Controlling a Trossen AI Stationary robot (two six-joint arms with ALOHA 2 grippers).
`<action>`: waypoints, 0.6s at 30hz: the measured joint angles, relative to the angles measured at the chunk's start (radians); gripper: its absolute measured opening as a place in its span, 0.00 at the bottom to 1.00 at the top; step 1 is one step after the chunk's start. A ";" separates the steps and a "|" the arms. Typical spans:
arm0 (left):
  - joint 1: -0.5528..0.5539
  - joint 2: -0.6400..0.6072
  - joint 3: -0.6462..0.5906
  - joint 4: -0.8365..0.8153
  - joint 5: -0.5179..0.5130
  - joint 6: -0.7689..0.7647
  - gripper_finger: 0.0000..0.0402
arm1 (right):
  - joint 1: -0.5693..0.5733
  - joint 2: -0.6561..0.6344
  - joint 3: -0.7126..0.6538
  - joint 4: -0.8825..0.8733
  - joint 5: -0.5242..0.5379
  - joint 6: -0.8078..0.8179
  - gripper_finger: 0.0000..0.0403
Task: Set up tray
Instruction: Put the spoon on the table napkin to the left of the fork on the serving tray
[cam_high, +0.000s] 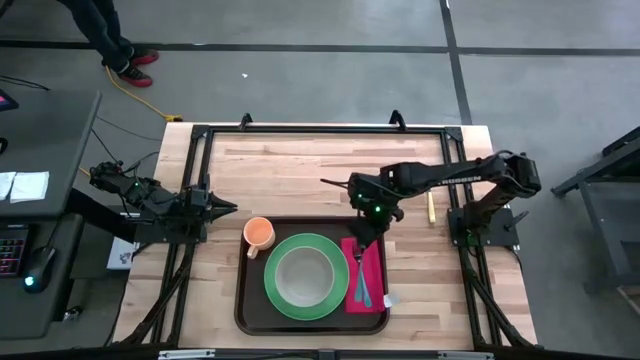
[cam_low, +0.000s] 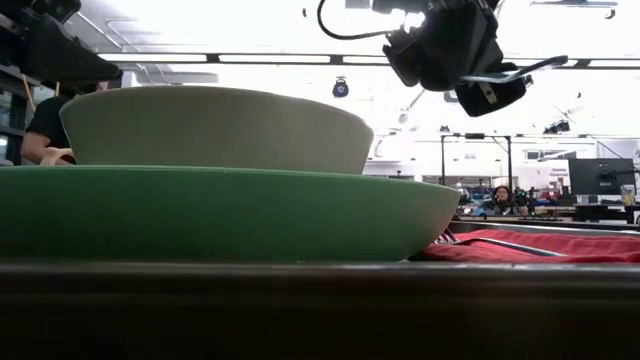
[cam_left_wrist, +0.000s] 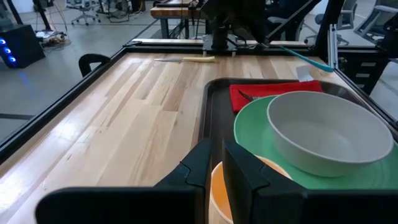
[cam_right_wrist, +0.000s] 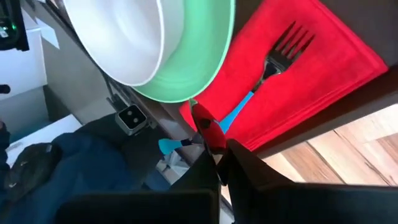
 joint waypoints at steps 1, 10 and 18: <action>0.000 0.000 0.000 0.002 0.000 0.000 0.17 | 0.004 0.005 0.000 0.002 0.000 0.000 0.00; 0.000 0.000 0.000 0.006 -0.009 -0.004 0.17 | 0.037 0.090 0.000 0.039 -0.015 -0.040 0.00; 0.000 0.000 0.000 0.005 -0.015 -0.015 0.17 | 0.037 0.127 0.000 0.062 -0.010 -0.056 0.00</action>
